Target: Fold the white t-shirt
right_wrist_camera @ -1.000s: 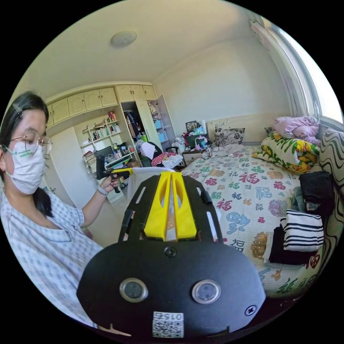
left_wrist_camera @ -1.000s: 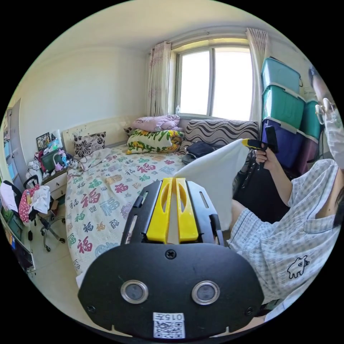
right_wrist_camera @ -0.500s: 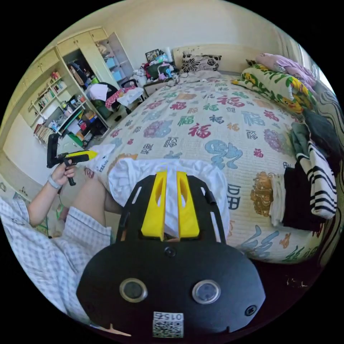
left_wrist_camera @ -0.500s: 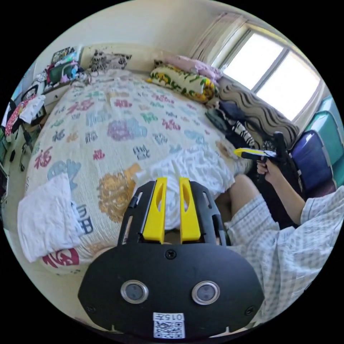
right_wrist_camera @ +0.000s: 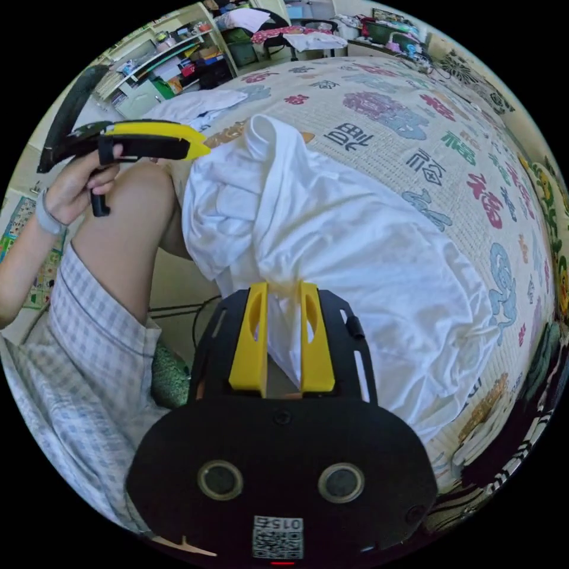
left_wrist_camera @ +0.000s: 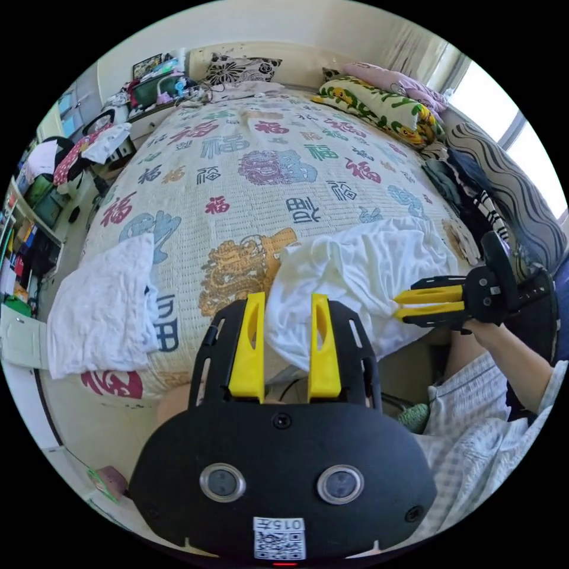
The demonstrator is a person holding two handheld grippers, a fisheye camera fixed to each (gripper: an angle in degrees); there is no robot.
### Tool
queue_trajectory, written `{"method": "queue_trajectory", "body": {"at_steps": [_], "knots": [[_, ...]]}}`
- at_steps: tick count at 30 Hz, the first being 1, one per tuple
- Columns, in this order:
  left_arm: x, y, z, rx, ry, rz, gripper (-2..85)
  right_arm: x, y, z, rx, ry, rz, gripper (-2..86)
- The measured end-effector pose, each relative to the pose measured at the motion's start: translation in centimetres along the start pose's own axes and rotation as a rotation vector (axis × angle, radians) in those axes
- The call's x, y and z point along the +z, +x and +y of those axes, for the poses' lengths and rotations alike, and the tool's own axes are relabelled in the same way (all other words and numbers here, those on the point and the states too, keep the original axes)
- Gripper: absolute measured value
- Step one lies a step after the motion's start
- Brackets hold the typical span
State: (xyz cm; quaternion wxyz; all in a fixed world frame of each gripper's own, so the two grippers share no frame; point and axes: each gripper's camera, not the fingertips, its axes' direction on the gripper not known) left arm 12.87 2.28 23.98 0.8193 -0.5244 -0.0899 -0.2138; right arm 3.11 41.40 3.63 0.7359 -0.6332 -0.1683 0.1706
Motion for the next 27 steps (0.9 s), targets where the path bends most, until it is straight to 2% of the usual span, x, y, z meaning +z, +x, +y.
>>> {"method": "queue_trajectory", "body": {"at_steps": [4,6,11,14,18,21,24,26,27], "knots": [[3.8,0.5,-4.1,0.11,-0.173,-0.029,4.8,-5.5,4.1,0.2,0.052,0.072,-0.017,0.2],[3.0,0.6,-5.3,0.144,-0.114,0.005,2.5,-9.2,7.2,1.3,0.127,0.149,-0.053,-0.3],[-1.6,-1.3,-11.6,0.129,0.115,0.224,0.3,-18.2,15.7,3.5,0.273,0.298,-0.139,-0.7],[-3.8,-1.2,-16.4,0.179,0.206,0.231,0.0,-22.6,19.7,2.7,0.315,0.361,-0.156,-0.7],[-5.9,-1.5,-23.6,0.227,0.287,0.226,-0.1,-27.9,23.8,-0.7,0.319,0.368,-0.049,-0.7],[-6.2,-1.8,-31.4,0.245,0.324,0.173,0.0,-31.1,27.7,-5.0,0.295,0.334,0.08,-0.4],[-2.5,-1.2,-39.4,0.249,0.265,0.059,0.1,-32.5,33.6,-10.7,0.363,0.346,0.15,0.9],[1.0,-1.8,-42.0,0.067,0.288,-0.134,0.7,-31.6,37.1,-13.8,0.439,0.324,0.207,3.6],[1.5,-2.1,-42.2,0.029,0.277,-0.13,0.9,-30.3,39.1,-15.0,0.54,0.282,0.253,6.7]]}}
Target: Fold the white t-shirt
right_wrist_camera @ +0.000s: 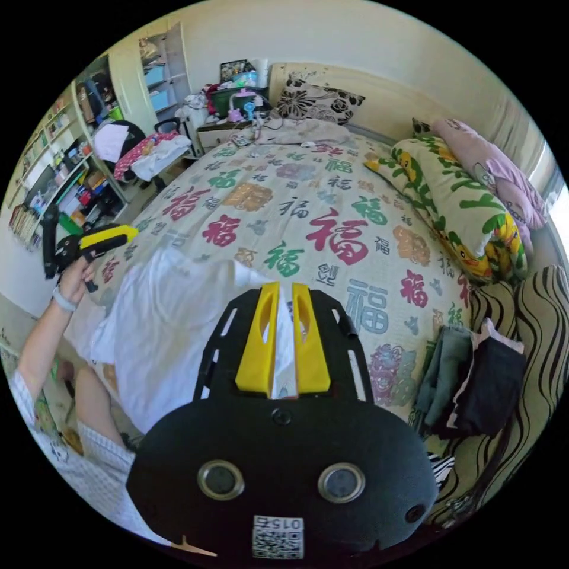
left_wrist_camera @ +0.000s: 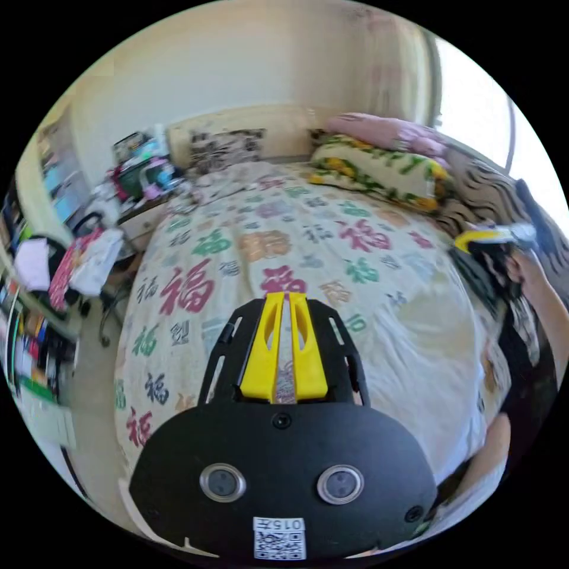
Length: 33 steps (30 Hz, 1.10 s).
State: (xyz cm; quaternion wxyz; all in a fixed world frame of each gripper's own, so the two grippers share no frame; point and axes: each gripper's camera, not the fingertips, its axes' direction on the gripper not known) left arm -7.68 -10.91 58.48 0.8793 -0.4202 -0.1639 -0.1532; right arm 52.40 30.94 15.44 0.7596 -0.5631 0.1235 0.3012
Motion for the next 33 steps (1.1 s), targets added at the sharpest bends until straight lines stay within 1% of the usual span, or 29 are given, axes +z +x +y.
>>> {"method": "queue_trajectory", "body": {"at_steps": [1,2,4,5,6,8,10,11,13,14,15,17,19,20,22,23,24,25,27,28,29,31,33], "knots": [[0.6,-0.5,0.7,-0.049,0.006,0.072,1.4,1.5,0.5,-0.5,0.026,-0.041,0.0,7.0],[0.6,-0.6,2.3,-0.03,0.025,0.182,1.7,2.0,0.6,-0.4,0.012,-0.041,-0.028,7.1],[0.3,-0.7,6.0,0.022,0.026,0.285,1.7,2.8,0.6,2.5,-0.097,-0.027,-0.194,7.1],[0.3,-0.8,8.8,0.037,0.009,0.313,1.5,2.9,0.7,3.8,-0.12,-0.033,-0.23,7.0],[0.3,-0.9,10.2,0.047,-0.002,0.314,1.5,3.4,1.0,6.6,-0.155,-0.053,-0.274,7.0],[1.0,-1.9,13.7,0.03,-0.034,0.261,2.1,4.3,1.9,10.9,-0.157,-0.077,-0.248,6.6],[2.2,-2.7,13.4,0.014,-0.073,0.269,3.9,5.5,3.7,13.7,-0.11,-0.095,-0.192,6.1],[3.3,-2.9,12.3,0.01,-0.103,0.3,5.6,5.8,4.1,13.7,-0.095,-0.1,-0.196,6.0],[4.8,-2.5,10.0,0.045,-0.129,0.339,7.6,6.2,5.3,11.5,-0.061,-0.082,-0.283,6.8],[6.1,-1.9,8.6,0.07,-0.15,0.327,8.0,6.2,5.4,10.7,-0.067,-0.066,-0.298,7.2],[6.8,-1.6,7.8,0.085,-0.165,0.32,8.1,6.4,5.6,8.9,-0.072,-0.033,-0.294,8.1],[10.2,-0.5,5.6,0.111,-0.26,0.318,8.1,7.5,6.1,6.0,-0.051,-0.018,-0.27,9.7],[12.8,0.5,4.8,0.132,-0.346,0.363,8.0,10.0,7.6,2.5,0.01,-0.068,-0.268,10.7],[13.7,1.0,4.6,0.126,-0.378,0.343,7.7,10.8,8.0,1.8,0.029,-0.087,-0.28,10.8],[13.4,1.7,4.5,0.193,-0.357,0.313,6.7,14.3,8.9,0.2,0.065,-0.218,-0.382,10.6],[13.1,2.1,4.7,0.241,-0.363,0.352,5.5,15.1,9.0,0.1,0.064,-0.26,-0.405,10.3],[13.0,2.3,4.9,0.275,-0.379,0.411,4.3,15.3,9.2,0.2,0.072,-0.238,-0.377,7.4],[13.2,2.3,5.1,0.287,-0.429,0.478,1.8,15.0,9.2,0.4,0.026,-0.217,-0.364,2.1],[12.4,1.4,5.2,0.27,-0.375,0.438,0.7,15.2,9.5,0.7,-0.006,-0.256,-0.439,0.5],[11.3,0.3,4.9,0.245,-0.306,0.399,0.3,14.8,10.0,1.0,-0.015,-0.244,-0.442,0.1],[10.0,-1.2,4.3,0.189,-0.229,0.379,0.0,14.3,10.3,1.0,-0.016,-0.221,-0.428,-0.1],[8.0,-3.5,3.1,0.131,-0.131,0.348,-0.3,12.0,12.0,0.6,-0.001,-0.108,-0.422,-0.4],[6.7,-4.9,2.0,0.123,-0.069,0.26,-0.4,10.4,13.2,-0.2,0.017,-0.039,-0.415,-0.5]]}}
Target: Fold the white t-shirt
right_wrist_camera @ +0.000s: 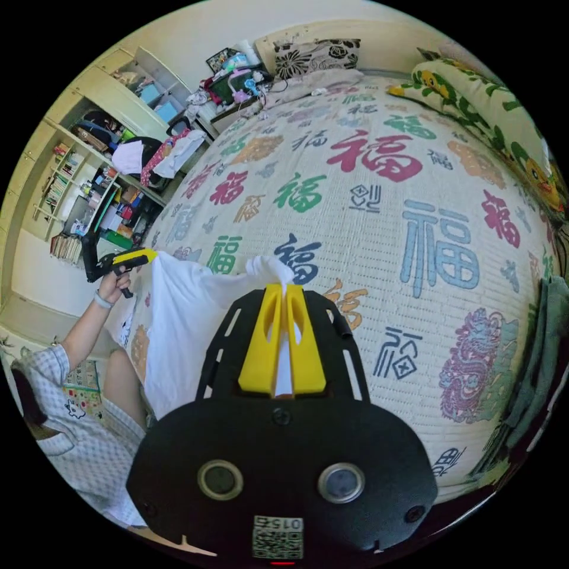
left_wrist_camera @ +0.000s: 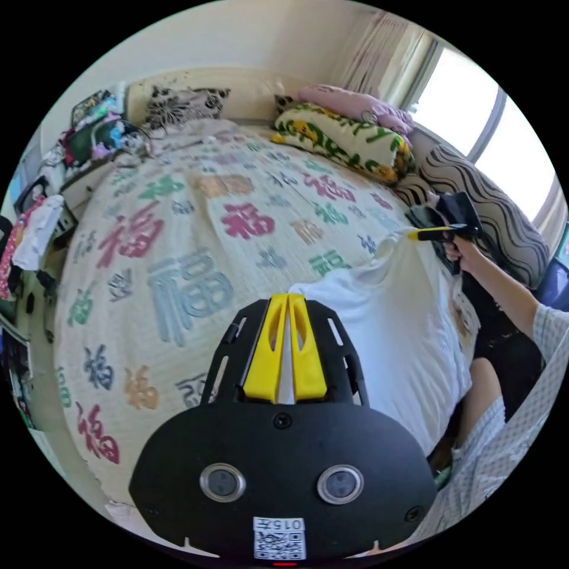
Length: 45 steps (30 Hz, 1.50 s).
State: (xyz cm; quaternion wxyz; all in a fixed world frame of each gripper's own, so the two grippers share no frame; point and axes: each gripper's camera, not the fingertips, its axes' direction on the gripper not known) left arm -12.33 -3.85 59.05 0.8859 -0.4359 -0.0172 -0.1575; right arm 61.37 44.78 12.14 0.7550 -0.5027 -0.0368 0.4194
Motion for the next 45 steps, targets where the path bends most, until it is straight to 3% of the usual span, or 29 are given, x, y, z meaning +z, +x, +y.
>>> {"method": "queue_trajectory", "body": {"at_steps": [8,11,14,17,21,25,29,31,36,40,45], "knots": [[1.1,-1.8,-3.7,-0.067,0.05,-0.085,-0.5,-0.3,-0.5,-5.6,-0.041,0.065,0.127,0.1],[5.4,-2.5,-3.4,-0.139,-0.079,-0.094,-0.4,3.6,1.3,-7.3,0.026,-0.029,0.177,1.4],[6.4,-2.5,-1.5,-0.217,-0.101,-0.181,-0.1,6.9,3.7,-6.8,0.149,-0.1,0.285,6.0],[3.1,-3.1,1.7,-0.267,-0.039,-0.12,0.4,6.6,5.8,-4.1,0.199,-0.06,0.334,7.7],[-2.1,-1.3,8.4,-0.256,-0.045,0.06,2.6,3.1,6.9,3.7,0.065,-0.019,0.09,7.4],[-6.4,3.8,18.7,-0.34,-0.173,0.167,6.0,0.8,3.2,16.0,-0.041,-0.054,0.085,7.4],[-7.3,9.7,26.6,-0.455,-0.328,0.261,9.0,1.7,1.1,25.9,0.074,-0.154,0.025,10.2],[-7.1,11.6,28.4,-0.491,-0.364,0.279,10.0,3.1,0.3,30.8,0.179,-0.192,-0.009,11.6],[-8.5,14.4,28.9,-0.52,-0.32,0.188,11.3,7.6,-1.3,35.1,0.186,-0.274,0.032,11.9],[-8.7,17.4,28.8,-0.476,-0.434,0.264,11.6,10.4,-0.3,36.2,0.186,-0.295,0.161,5.4],[-8.3,18.9,27.9,-0.458,-0.498,0.217,3.9,9.2,2.4,38.6,0.283,-0.182,-0.013,1.0]]}}
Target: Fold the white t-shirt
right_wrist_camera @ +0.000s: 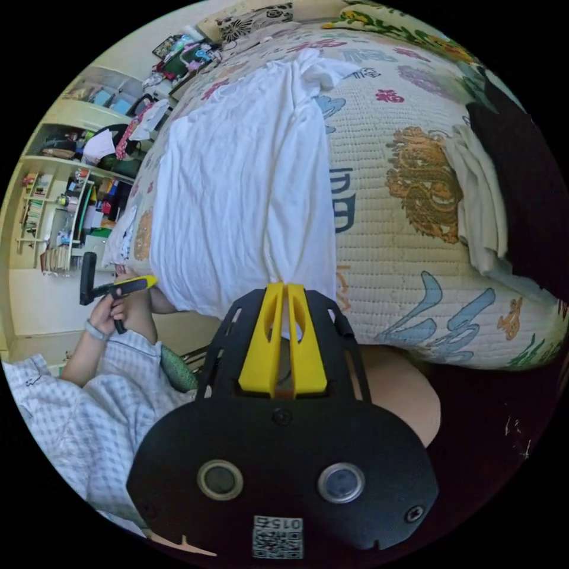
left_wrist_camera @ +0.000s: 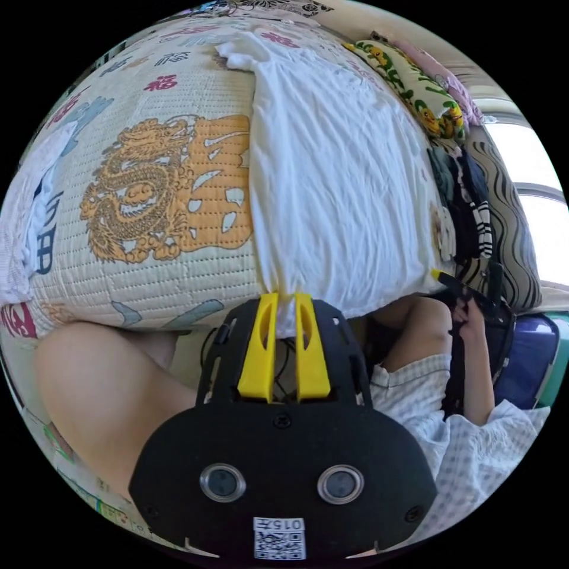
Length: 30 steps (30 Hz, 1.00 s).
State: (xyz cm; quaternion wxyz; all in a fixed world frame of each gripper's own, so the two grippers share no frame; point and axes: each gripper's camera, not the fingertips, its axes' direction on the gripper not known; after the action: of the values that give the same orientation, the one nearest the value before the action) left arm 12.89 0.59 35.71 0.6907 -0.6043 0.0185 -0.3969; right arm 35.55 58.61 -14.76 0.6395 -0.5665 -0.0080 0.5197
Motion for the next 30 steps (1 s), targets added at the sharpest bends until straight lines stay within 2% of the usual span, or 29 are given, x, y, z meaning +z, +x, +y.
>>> {"method": "queue_trajectory", "body": {"at_steps": [2,6,11,17,21,30], "knots": [[-1.5,0.4,0.3,0.023,-0.01,0.072,1.2,-0.9,1.3,1.1,0.035,0.056,-0.014,0.4],[-6.5,1.2,2.2,0.065,0.068,0.047,0.5,-2.9,3.8,3.4,0.059,0.114,-0.005,0.0],[-11.5,2.0,4.1,0.07,0.1,0.034,0.1,-1.8,4.6,5.2,0.01,0.04,-0.024,-0.1],[-11.8,3.9,4.5,0.018,0.078,-0.004,0.4,2.4,4.7,6.8,0.001,-0.065,0.011,0.3],[-11.5,5.5,3.7,-0.018,-0.003,-0.05,1.3,4.8,5.7,7.4,0.045,-0.092,0.027,2.0],[-19.3,10.2,2.5,-0.047,0.124,0.035,3.4,3.0,8.1,10.8,0.165,0.125,-0.119,2.1]]}}
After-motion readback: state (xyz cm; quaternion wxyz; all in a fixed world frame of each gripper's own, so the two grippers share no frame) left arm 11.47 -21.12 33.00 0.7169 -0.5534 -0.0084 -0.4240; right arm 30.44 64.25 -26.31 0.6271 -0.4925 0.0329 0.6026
